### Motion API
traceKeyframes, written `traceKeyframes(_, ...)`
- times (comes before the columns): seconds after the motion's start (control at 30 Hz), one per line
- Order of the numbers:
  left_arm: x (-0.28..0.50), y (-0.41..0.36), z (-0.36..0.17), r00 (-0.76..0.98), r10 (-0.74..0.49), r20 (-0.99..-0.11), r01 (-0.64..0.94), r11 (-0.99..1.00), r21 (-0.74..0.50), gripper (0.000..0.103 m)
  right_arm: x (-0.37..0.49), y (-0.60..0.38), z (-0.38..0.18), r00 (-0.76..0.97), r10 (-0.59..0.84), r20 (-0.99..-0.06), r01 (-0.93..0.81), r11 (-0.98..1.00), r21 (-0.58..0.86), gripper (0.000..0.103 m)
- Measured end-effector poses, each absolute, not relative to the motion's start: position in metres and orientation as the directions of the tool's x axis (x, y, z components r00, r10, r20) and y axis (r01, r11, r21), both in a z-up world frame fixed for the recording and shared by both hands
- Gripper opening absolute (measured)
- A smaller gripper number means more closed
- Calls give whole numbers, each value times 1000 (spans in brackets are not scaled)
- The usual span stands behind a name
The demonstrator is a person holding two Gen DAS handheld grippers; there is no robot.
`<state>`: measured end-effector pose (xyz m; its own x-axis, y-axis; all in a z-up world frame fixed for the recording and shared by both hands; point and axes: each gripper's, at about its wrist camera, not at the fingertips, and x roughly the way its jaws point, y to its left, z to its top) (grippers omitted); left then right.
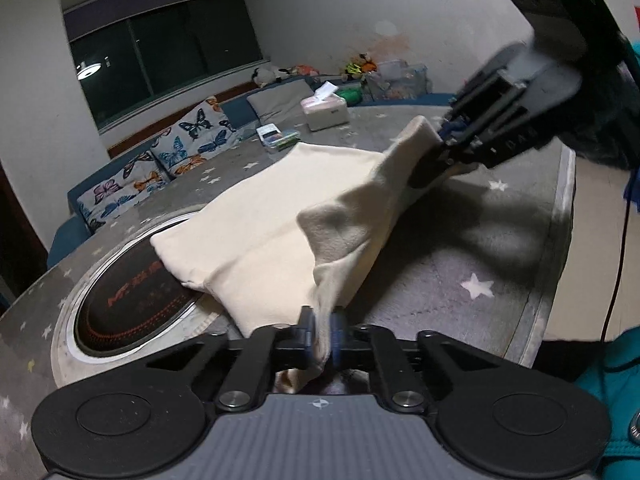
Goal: Fold clothes
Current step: 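Grasp the hem with the right gripper while the left gripper grasps the hem beside it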
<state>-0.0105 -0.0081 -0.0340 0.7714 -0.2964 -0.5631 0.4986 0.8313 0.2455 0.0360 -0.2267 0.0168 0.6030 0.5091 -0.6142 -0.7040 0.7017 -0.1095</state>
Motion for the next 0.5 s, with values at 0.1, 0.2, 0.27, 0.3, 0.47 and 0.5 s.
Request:
traceKeyframes(0.1,-18,-3,-24,776,-313,-548,497,839,224,5,28,-228,23,607,520,-601,-709,695,-116,10)
traceKeyframes(0.2,-30,0,-15,776,-329,-538,503,837,215,5,15,-231,32,605,535,-590,-722,681,-123,10)
traceKeyframes(0.27,-42,1,-8,769,-345,-538,516,832,205,5,2,-234,39,595,546,-590,-734,669,-120,10)
traceKeyframes(0.3,-48,2,-5,764,-354,-540,523,830,195,5,-4,-235,43,588,553,-591,-740,663,-115,10)
traceKeyframes(0.47,-85,14,18,747,-396,-534,541,829,142,5,-43,-242,62,541,589,-600,-775,626,-85,10)
traceKeyframes(0.5,-91,16,22,748,-398,-532,538,832,134,5,-51,-242,64,533,595,-602,-783,616,-85,10)
